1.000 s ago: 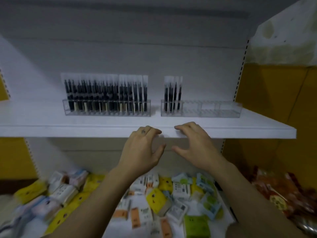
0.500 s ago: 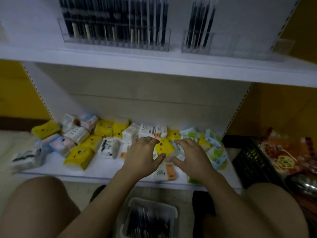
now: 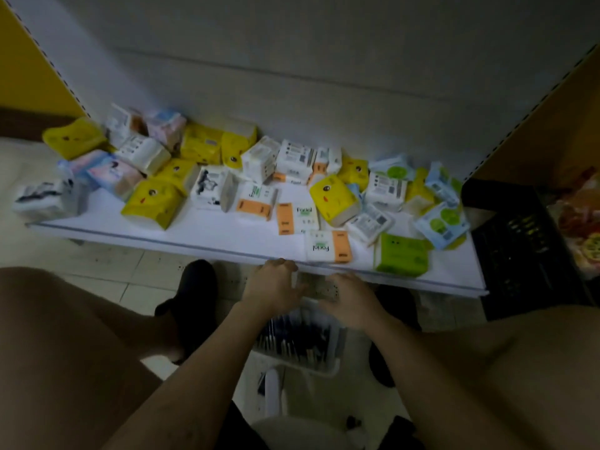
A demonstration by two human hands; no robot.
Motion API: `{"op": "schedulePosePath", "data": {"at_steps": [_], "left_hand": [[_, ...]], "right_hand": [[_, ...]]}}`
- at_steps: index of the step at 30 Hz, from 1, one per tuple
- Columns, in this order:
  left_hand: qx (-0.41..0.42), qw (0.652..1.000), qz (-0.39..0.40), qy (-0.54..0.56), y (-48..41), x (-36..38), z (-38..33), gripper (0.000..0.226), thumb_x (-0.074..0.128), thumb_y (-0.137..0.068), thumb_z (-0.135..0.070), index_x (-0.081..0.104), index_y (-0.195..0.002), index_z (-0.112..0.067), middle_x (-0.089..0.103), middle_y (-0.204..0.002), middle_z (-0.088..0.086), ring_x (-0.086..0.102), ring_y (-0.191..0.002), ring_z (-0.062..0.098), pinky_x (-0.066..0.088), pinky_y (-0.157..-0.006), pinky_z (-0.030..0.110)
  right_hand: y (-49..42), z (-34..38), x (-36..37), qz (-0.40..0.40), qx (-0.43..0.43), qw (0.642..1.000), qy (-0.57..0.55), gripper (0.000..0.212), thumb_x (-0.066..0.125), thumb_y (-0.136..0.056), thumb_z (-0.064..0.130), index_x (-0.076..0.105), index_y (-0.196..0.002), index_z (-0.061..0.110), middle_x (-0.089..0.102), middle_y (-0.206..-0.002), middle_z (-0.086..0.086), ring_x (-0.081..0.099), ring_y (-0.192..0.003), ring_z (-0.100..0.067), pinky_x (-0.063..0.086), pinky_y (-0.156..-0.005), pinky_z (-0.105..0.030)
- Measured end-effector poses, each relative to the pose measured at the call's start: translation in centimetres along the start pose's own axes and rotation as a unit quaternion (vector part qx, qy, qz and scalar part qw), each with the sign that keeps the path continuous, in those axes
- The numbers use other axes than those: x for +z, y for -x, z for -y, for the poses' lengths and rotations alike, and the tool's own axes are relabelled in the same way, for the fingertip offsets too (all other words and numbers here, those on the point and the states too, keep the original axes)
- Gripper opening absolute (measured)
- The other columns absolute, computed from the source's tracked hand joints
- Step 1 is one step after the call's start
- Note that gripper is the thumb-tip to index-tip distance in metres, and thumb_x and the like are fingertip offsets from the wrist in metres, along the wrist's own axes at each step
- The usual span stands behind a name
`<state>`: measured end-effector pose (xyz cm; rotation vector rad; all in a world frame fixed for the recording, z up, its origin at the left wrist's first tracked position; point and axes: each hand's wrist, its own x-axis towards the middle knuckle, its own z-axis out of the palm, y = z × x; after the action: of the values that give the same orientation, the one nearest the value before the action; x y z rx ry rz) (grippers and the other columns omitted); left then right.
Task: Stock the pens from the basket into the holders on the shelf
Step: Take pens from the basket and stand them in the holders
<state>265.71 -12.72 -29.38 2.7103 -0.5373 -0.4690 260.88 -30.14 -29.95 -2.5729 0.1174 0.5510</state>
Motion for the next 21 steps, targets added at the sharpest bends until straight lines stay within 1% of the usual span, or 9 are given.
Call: {"op": "schedulePosePath", "data": {"at_steps": [2,6,8,10,12,14,15,17,21], "left_hand": [[-0.028,0.998,0.049,0.017,-0.4,1.5,0.8,0.043,0.057,-0.088,-0.047,0.058,-0.122,-0.020,0.060,-0.125,0.003,0.055,-0.115,0.023,0.046,-0.096,0.037],[-0.093,0.982,0.140,0.081,-1.3,5.1,2.7,0.032,0.056,-0.091,-0.036,0.060,-0.117,-0.017,0.062,-0.115,0.005,0.059,-0.102,0.022,0.052,-0.087,0.037],[-0.123,0.970,0.180,0.111,-1.1,7.5,3.7,0.028,0.054,-0.094,-0.029,0.061,-0.116,-0.012,0.063,-0.110,0.008,0.061,-0.097,0.022,0.053,-0.083,0.034],[-0.123,0.959,0.224,0.122,-0.6,10.4,4.8,0.027,0.052,-0.095,-0.025,0.062,-0.115,-0.009,0.063,-0.112,0.011,0.060,-0.101,0.023,0.052,-0.087,0.035],[-0.133,0.947,0.260,0.132,-0.2,12.7,5.8,0.030,0.051,-0.096,-0.025,0.061,-0.120,-0.010,0.062,-0.117,0.012,0.057,-0.110,0.026,0.049,-0.095,0.037],[-0.150,0.938,0.279,0.143,-0.4,14.2,6.5,0.032,0.051,-0.096,-0.026,0.061,-0.122,-0.010,0.062,-0.120,0.013,0.057,-0.112,0.027,0.048,-0.097,0.040],[-0.164,0.933,0.282,0.155,-0.7,14.7,6.7,0.033,0.051,-0.096,-0.026,0.061,-0.122,-0.008,0.062,-0.120,0.015,0.056,-0.113,0.028,0.048,-0.098,0.040],[-0.196,0.917,0.280,0.206,-1.6,15.6,7.0,0.032,0.052,-0.096,-0.023,0.062,-0.119,-0.002,0.062,-0.117,0.019,0.056,-0.112,0.032,0.047,-0.097,0.041],[-0.236,0.889,0.292,0.263,-2.6,16.8,7.5,0.029,0.055,-0.095,-0.011,0.061,-0.114,0.009,0.061,-0.117,0.027,0.055,-0.114,0.038,0.045,-0.100,0.044]], "right_hand": [[-0.6,-0.6,1.5,0.037,0.013,0.999,-0.019,0.056,0.067,-0.084,0.041,0.054,-0.132,0.016,0.055,-0.134,-0.002,0.052,-0.122,-0.020,0.046,-0.097,-0.033],[-1.9,-2.2,3.4,0.075,0.050,0.995,-0.046,0.025,0.066,-0.085,0.043,0.064,-0.100,0.023,0.063,-0.095,0.004,0.062,-0.090,-0.019,0.044,-0.066,-0.026],[-2.5,-3.0,4.1,0.087,0.070,0.991,-0.069,0.022,0.066,-0.086,0.042,0.063,-0.092,0.022,0.064,-0.087,0.001,0.061,-0.080,-0.018,0.044,-0.063,-0.027],[-3.0,-3.6,4.9,0.100,0.084,0.986,-0.103,0.019,0.063,-0.091,0.036,0.060,-0.081,0.020,0.060,-0.076,0.001,0.057,-0.069,-0.014,0.043,-0.056,-0.024],[-3.5,-4.2,6.1,0.120,0.094,0.979,-0.134,0.022,0.059,-0.094,0.021,0.055,-0.072,0.021,0.054,-0.068,0.004,0.053,-0.063,-0.010,0.043,-0.053,-0.014],[-3.6,-4.9,7.9,0.155,0.117,0.974,-0.120,0.009,0.059,-0.092,0.020,0.064,-0.089,0.014,0.063,-0.084,-0.003,0.061,-0.077,-0.017,0.053,-0.067,-0.022],[-3.4,-5.3,8.9,0.173,0.134,0.969,-0.110,0.019,0.060,-0.092,0.024,0.064,-0.105,0.011,0.065,-0.098,-0.007,0.063,-0.088,-0.022,0.053,-0.075,-0.028],[-2.9,-6.1,10.9,0.193,0.168,0.960,-0.111,0.038,0.062,-0.092,0.029,0.058,-0.123,0.009,0.061,-0.118,-0.011,0.060,-0.102,-0.025,0.048,-0.079,-0.028],[-2.7,-6.8,12.6,0.208,0.187,0.952,-0.126,0.037,0.060,-0.093,0.027,0.056,-0.126,0.009,0.059,-0.123,-0.014,0.058,-0.108,-0.028,0.050,-0.090,-0.034]]}}
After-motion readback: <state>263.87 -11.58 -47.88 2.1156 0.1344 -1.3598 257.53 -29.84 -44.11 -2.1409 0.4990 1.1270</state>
